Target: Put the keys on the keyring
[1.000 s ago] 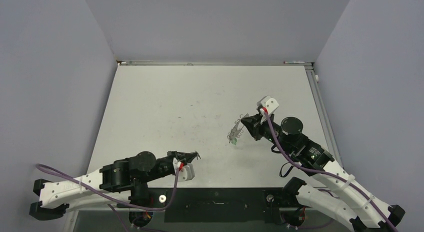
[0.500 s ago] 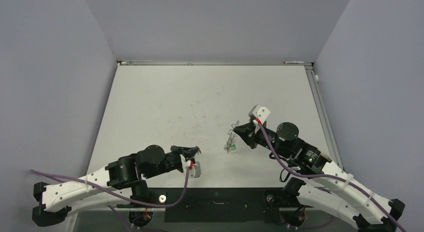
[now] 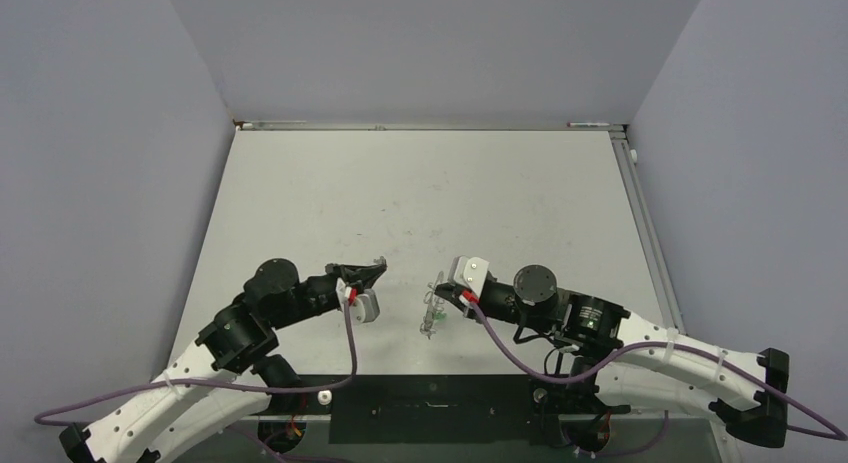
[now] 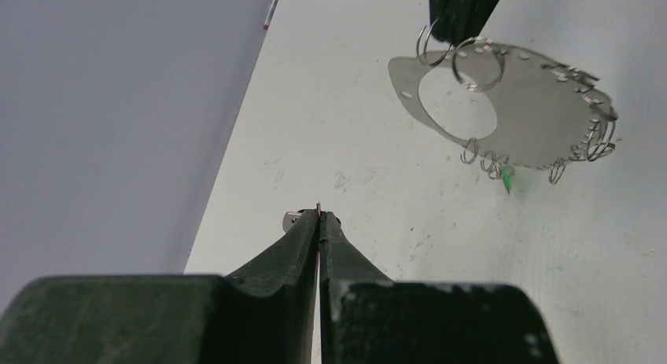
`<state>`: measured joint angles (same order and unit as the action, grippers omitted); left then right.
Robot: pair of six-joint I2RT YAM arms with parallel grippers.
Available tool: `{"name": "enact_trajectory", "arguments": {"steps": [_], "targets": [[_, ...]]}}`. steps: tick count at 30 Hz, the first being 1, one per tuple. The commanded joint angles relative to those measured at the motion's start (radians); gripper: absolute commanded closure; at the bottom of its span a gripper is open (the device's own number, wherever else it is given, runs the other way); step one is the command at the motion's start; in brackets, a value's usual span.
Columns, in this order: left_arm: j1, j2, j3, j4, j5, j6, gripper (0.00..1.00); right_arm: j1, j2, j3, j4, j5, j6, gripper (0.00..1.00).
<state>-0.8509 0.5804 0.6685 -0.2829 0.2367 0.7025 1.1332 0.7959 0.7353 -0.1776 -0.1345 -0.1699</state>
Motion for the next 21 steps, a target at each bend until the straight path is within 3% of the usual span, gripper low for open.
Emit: {"name": "enact_trajectory", "arguments": {"steps": [1, 6, 13, 21], "targets": [[0.035, -0.036, 0.036, 0.031, 0.176, 0.032, 1.00, 0.020, 0.029, 0.024, 0.116, -0.014, -0.126, 0.95], [0.058, -0.084, -0.009, 0.022, 0.255, 0.085, 1.00, 0.047, 0.066, 0.026, 0.114, 0.025, -0.194, 0.95], [0.058, -0.096, -0.037, -0.003, 0.296, 0.152, 1.00, 0.221, 0.124, 0.024, 0.112, 0.357, -0.376, 0.95], [0.058, -0.123, -0.071, 0.009, 0.333, 0.187, 1.00, 0.312, 0.169, 0.015, 0.158, 0.497, -0.434, 0.95]]}}
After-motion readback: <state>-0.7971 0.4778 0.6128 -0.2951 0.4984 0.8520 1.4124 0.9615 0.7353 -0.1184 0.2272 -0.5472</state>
